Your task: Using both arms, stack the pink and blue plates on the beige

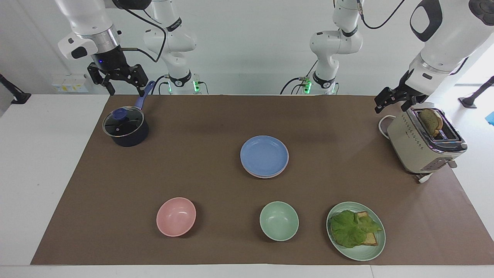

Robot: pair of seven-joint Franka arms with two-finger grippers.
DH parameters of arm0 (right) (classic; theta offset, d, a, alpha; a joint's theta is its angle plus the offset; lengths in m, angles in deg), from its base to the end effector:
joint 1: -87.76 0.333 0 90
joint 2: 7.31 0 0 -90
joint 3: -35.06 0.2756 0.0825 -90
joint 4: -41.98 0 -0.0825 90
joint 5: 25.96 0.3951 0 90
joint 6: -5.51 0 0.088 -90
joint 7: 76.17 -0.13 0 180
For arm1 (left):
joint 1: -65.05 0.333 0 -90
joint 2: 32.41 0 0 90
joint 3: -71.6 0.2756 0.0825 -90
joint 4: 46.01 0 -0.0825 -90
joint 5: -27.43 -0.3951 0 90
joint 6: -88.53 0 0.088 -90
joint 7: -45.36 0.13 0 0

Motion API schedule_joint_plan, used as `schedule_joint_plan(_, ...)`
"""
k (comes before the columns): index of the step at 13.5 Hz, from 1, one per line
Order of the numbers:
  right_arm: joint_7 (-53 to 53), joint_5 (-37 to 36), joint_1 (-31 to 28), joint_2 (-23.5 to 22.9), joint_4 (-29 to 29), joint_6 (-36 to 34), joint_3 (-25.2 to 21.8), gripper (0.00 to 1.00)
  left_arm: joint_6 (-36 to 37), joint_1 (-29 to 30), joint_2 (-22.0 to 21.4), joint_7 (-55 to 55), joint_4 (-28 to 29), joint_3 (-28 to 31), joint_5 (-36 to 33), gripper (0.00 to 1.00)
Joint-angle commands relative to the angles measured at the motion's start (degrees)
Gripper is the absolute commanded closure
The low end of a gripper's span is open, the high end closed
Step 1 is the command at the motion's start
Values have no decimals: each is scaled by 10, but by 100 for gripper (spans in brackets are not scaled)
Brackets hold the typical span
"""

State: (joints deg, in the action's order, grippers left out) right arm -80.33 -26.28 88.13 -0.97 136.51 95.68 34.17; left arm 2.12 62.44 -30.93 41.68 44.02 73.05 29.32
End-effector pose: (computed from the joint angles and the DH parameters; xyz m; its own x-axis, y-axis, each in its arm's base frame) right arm 0.5363 -0.0060 0.5841 0.9961 -0.0815 0.0347 -0.0816 -0.9967 0.0014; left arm 0.5626 -0.0160 0.5412 0.9950 0.0420 -0.0907 0.0446 -0.9987 0.0265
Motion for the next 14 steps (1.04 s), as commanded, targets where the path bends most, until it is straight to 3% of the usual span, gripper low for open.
schedule_joint_plan(1,18,-2,-11,11,8,-4,0,0,9,6,-1,3,-6,-4,-3,0)
schedule_joint_plan(14,13,1,-9,4,0,-27,3,0,9,6,-1,3,-7,-4,-3,0)
